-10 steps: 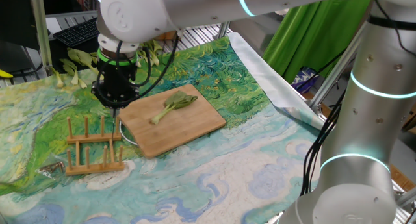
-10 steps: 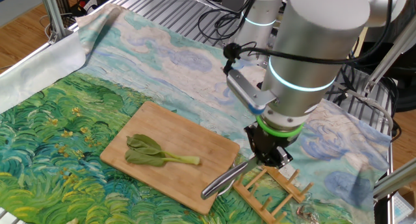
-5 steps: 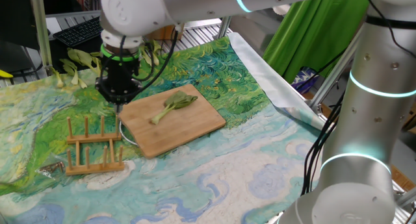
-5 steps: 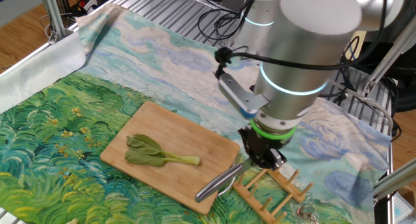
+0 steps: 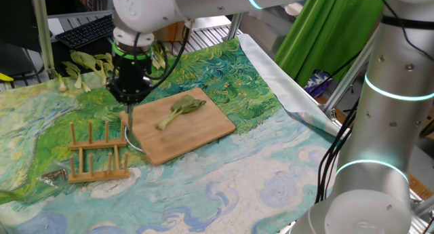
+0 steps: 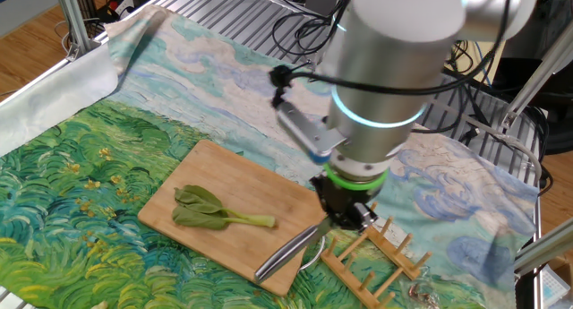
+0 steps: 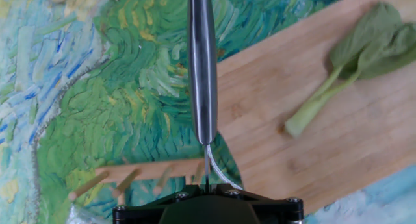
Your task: Chop the pakchoi
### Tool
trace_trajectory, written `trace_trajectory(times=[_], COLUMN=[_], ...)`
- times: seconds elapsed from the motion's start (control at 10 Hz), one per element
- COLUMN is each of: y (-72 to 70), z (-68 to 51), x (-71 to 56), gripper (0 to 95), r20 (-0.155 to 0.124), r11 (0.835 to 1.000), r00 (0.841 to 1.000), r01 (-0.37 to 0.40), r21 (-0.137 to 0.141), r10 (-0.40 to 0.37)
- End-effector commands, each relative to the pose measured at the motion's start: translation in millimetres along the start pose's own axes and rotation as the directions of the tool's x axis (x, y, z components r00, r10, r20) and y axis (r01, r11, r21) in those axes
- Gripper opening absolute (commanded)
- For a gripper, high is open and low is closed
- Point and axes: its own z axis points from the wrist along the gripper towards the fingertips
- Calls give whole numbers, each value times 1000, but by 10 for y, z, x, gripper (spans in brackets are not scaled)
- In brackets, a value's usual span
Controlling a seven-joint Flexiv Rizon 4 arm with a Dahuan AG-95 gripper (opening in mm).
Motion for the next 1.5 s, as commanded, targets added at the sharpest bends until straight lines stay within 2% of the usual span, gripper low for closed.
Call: trace_trajectory(times=[0.1, 0.4, 0.6, 0.8, 1.2, 1.5], y=[-145, -420, -557, -709, -954, -1006], z=[13, 119, 207, 301, 445, 485], x=[-123, -325, -461, -566, -662, -685], gripper=[0, 0, 0, 0, 0, 0], r20=[1, 11, 19, 25, 53, 59], r11=[999, 995, 989, 982, 967, 956], r00=[999, 995, 989, 982, 965, 954], r01=[38, 95, 145, 187, 256, 293], r21=[1, -10, 3, -3, -1, 7], r10=[-38, -95, -145, -187, -256, -293])
